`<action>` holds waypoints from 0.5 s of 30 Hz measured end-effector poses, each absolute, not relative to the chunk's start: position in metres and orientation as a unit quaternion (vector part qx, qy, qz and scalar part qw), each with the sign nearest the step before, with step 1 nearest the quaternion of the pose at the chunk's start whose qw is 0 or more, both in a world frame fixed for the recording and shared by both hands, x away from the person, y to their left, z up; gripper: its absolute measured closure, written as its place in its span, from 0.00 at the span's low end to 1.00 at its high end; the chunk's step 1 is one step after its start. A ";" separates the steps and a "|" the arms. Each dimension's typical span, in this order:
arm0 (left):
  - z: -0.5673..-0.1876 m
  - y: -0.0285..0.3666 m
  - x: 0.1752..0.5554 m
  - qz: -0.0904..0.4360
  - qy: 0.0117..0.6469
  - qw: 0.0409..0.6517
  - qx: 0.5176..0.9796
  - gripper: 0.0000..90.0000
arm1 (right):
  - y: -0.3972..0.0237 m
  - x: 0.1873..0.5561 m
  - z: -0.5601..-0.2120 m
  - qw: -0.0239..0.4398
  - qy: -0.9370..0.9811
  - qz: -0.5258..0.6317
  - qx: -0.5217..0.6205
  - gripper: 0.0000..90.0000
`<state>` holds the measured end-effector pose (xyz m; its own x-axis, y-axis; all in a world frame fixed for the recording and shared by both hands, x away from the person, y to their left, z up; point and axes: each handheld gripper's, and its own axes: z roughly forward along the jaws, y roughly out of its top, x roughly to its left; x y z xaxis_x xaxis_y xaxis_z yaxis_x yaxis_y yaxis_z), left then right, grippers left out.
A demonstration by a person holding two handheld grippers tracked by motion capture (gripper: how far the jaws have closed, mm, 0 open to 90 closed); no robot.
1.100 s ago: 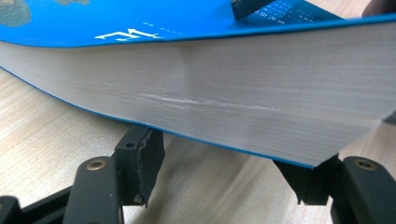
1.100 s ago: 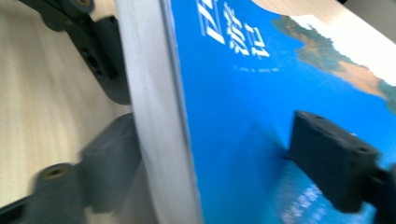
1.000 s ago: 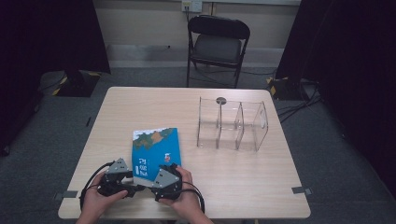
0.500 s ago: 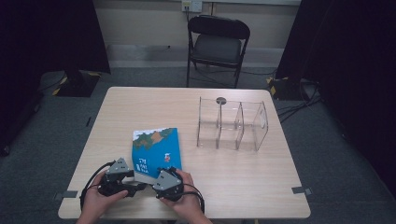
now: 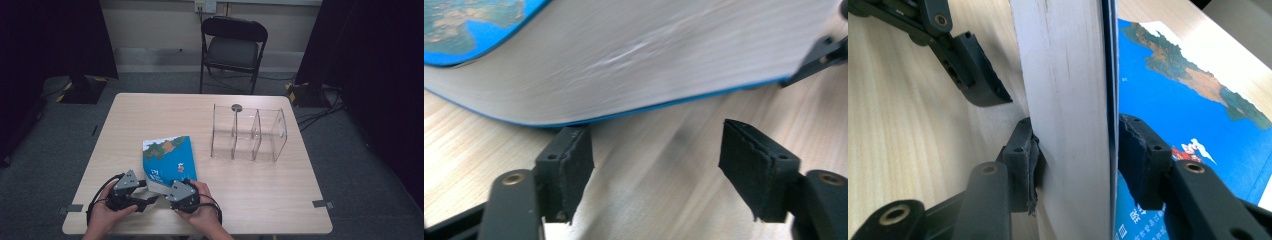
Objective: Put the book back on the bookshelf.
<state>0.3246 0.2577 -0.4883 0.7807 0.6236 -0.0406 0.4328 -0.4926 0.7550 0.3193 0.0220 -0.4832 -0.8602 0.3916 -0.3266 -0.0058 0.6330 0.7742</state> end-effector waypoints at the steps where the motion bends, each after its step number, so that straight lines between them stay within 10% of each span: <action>1: -0.489 0.260 0.325 0.126 0.304 0.395 0.858 0.29 | 0.022 0.320 -0.483 0.238 0.872 0.413 0.112 0.60; 15: -0.497 0.274 0.329 0.127 0.299 0.382 0.865 0.23 | 0.018 0.323 -0.473 0.221 0.883 0.396 0.118 0.62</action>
<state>0.3292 0.2739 -0.4969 0.7896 0.6135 -0.0087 0.4199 -0.5301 0.7367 0.3229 0.0181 -0.4726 -0.8747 0.3830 -0.2970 0.0328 0.6581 0.7522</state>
